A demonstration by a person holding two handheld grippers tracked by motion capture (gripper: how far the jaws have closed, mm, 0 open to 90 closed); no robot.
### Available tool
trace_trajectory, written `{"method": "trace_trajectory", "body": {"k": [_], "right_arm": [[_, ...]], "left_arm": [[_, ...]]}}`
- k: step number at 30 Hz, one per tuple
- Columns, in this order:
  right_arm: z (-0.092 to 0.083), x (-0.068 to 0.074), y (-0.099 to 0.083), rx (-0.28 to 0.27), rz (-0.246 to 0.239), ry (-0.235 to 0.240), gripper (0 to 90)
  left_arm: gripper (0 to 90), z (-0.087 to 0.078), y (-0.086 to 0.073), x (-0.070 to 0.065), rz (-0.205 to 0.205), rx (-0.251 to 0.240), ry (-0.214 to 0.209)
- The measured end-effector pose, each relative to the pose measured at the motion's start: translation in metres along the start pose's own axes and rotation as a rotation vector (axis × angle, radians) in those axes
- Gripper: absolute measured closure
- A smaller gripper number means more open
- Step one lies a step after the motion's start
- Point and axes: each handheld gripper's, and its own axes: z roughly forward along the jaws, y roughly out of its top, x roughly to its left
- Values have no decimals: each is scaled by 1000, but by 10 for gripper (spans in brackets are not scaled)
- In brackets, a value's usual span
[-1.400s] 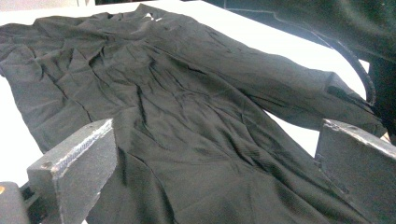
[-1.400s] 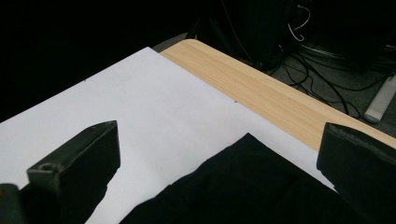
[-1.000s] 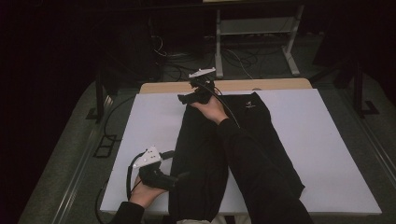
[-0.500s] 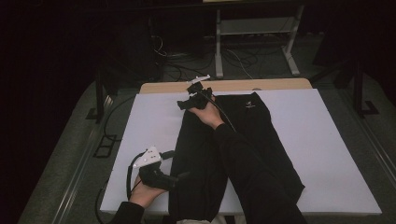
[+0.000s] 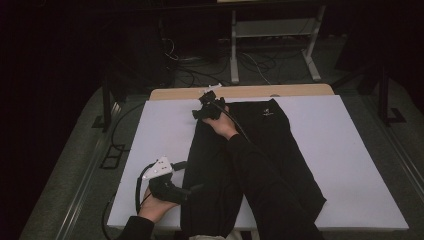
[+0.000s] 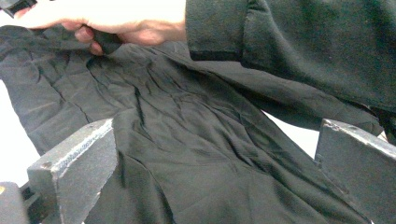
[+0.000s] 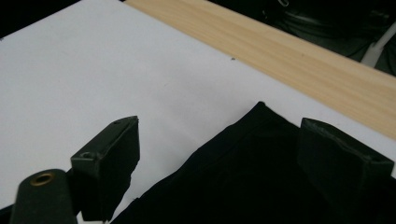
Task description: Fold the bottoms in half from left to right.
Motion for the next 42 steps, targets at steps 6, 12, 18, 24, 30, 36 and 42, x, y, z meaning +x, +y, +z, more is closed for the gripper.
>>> {"method": "trace_trajectory", "body": {"k": [6, 12, 18, 24, 30, 36, 42], "right_arm": [[8, -2, -3, 47, 45, 8, 192], [14, 0, -6, 78, 43, -15, 276], [16, 1, -7, 78, 48, -46, 382], [16, 3, -7, 80, 23, -69, 531], [14, 7, -5, 91, -3, -52, 730], [12, 1, -5, 97, 68, -23, 843], [7, 0, -3, 99, 83, -2, 852]], "left_arm": [[0, 1, 0, 0, -1, 5, -1], [0, 1, 0, 1, -2, 4, -1], [0, 0, 0, 1, -2, 3, -2], [0, -1, 0, 2, -12, -6, 3], [0, -3, 0, 3, -24, -15, 13], [0, -2, -1, 3, -31, -10, 17], [0, -4, -2, 4, -58, -8, 28]]}}
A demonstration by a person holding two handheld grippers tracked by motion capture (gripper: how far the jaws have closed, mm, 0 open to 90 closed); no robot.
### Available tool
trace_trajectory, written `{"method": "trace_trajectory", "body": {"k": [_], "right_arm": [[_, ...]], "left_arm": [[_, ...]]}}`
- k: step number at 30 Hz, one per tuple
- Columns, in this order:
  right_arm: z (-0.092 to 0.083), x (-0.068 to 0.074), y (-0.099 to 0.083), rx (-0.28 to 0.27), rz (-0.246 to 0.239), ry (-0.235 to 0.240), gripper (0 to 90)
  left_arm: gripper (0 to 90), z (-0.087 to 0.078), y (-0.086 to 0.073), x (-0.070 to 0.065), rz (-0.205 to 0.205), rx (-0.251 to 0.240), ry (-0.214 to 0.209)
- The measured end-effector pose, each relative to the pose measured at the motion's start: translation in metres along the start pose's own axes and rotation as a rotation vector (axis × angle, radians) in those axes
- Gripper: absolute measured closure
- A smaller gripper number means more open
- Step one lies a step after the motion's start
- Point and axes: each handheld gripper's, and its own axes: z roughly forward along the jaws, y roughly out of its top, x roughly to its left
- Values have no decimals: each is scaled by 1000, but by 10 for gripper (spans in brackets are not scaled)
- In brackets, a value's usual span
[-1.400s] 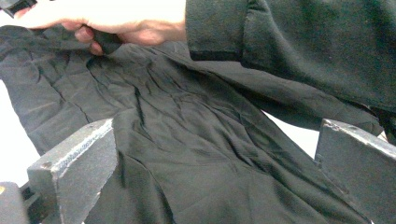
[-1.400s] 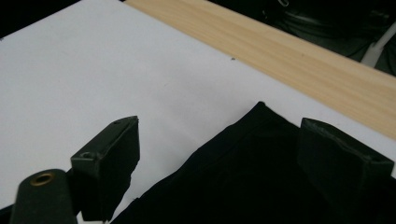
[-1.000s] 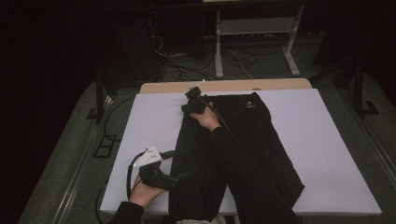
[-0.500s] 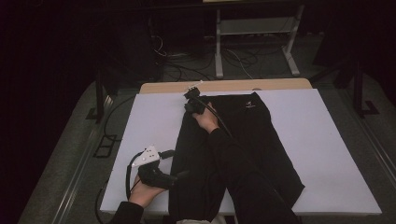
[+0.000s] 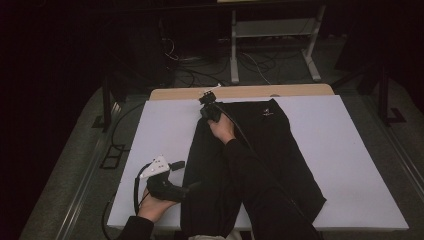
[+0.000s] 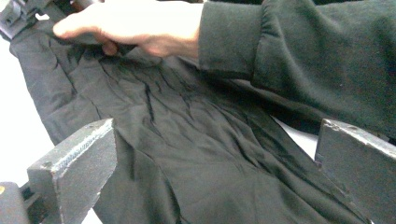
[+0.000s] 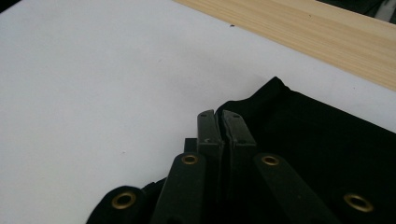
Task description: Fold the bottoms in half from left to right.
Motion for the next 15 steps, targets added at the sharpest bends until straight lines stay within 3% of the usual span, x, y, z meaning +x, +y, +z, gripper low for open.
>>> {"method": "trace_trajectory", "body": {"k": [5, 11, 15], "right_arm": [[-6, 1, 1, -12, -5, 10, 853], [-13, 6, 0, -18, -19, 21, 852], [-13, 6, -2, 0, -6, 47, 852]], "left_arm": [[0, -1, -1, -1, -25, 35, 18], [0, -4, 4, -6, -3, 95, 26], [0, -6, 6, -6, -14, 110, 19]]}}
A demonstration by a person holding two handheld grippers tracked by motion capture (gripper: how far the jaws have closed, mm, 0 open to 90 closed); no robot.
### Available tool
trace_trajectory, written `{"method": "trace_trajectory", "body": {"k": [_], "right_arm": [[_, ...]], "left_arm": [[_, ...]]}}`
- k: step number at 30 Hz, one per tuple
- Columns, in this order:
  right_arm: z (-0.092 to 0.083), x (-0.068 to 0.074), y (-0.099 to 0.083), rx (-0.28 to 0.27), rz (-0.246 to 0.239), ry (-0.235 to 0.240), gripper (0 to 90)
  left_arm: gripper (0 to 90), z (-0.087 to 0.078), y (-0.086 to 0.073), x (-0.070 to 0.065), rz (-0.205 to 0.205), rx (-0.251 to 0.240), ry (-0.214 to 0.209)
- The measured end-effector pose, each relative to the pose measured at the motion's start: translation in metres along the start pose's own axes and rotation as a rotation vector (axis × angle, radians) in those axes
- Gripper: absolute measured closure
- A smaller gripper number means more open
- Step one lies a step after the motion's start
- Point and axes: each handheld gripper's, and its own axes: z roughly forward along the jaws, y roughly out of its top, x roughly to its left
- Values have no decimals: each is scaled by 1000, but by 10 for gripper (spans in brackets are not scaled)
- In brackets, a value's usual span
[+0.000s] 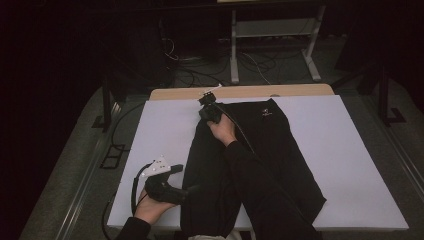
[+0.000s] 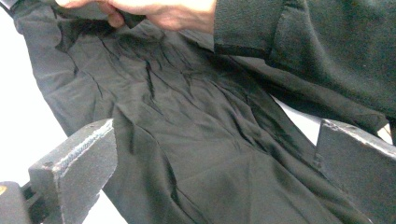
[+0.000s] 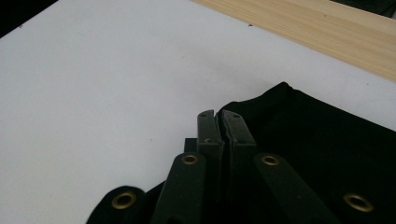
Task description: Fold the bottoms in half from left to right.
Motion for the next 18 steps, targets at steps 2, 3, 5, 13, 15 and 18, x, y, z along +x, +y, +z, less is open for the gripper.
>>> {"method": "trace_trajectory", "body": {"k": [2, 3, 5, 13, 15, 18], "right_arm": [[0, 0, -1, -4, 1, 3, 852], [-1, 0, -2, -6, 1, 3, 852], [-3, 0, -3, -14, -4, 6, 852], [-8, -1, -8, -36, -5, 5, 852], [-9, 0, -8, -40, -6, 4, 852], [-11, 2, -8, -45, -28, -6, 852]], "left_arm": [[0, 0, 1, 0, -1, 21, -3], [0, 1, 1, -1, 1, 34, -4], [0, 2, 1, -2, 9, 65, -8], [0, 0, -5, -9, 20, 154, -13], [0, -2, -9, -9, 15, 174, -16], [0, -5, -12, -9, -1, 199, -16]]}}
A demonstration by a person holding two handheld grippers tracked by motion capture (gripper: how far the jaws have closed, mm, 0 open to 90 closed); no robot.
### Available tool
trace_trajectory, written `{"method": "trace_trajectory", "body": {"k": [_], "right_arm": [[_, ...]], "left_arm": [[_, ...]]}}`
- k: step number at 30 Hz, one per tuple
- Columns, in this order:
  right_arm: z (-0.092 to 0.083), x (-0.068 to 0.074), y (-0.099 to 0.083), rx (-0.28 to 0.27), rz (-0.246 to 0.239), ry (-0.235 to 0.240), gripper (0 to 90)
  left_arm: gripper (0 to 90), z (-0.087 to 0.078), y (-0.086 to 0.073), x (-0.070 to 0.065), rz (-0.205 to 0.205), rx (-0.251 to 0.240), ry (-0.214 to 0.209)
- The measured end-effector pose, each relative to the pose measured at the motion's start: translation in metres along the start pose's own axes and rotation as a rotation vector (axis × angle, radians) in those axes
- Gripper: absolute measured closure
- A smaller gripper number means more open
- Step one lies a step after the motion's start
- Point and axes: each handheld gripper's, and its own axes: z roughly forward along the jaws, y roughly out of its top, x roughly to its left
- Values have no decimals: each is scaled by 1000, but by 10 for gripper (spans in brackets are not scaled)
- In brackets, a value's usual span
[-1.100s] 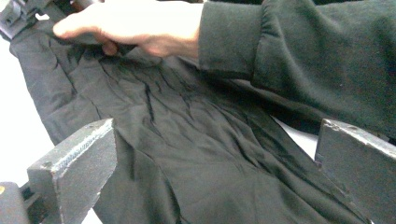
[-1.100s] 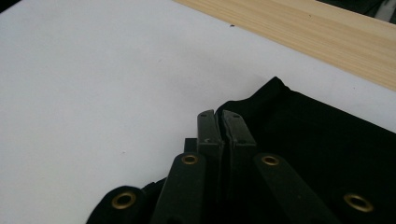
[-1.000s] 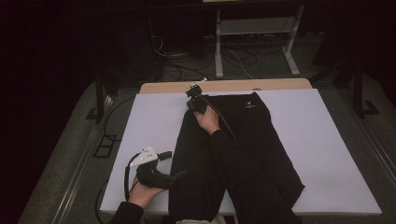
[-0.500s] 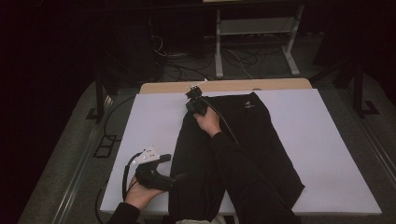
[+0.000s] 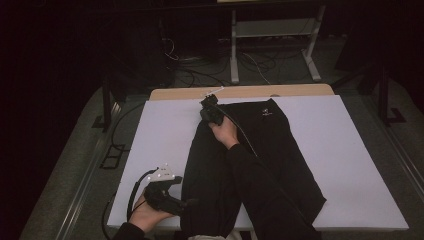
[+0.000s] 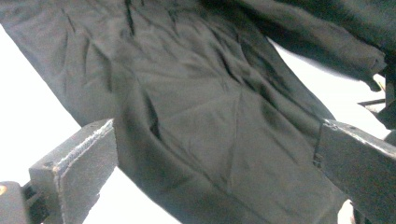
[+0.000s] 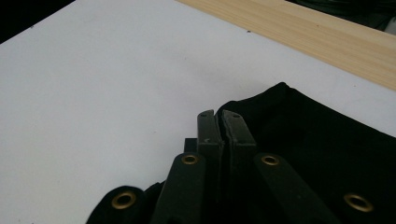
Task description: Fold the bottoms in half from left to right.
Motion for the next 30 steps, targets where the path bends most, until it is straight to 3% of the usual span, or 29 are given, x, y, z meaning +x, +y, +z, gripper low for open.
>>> {"method": "trace_trajectory", "body": {"k": [8, 15, 22, 25, 28, 30], "right_arm": [[-8, 0, 3, -16, 5, -6, 851], [-12, 0, 6, -36, 11, -8, 851], [-15, -1, 8, -42, 16, -8, 851], [-15, -1, 8, -45, 14, -8, 851], [-15, -1, 8, -46, 7, -11, 851], [-15, -1, 8, -50, 10, -11, 852]], "left_arm": [[0, -2, -11, -8, -10, 52, -24], [7, -4, -16, -9, -18, 68, -38], [88, -5, -18, -4, -22, 100, -62], [173, -6, -19, -2, -23, 105, -77], [209, -3, -22, 3, -31, 166, -96], [239, -4, -23, 3, -36, 156, -95]]}}
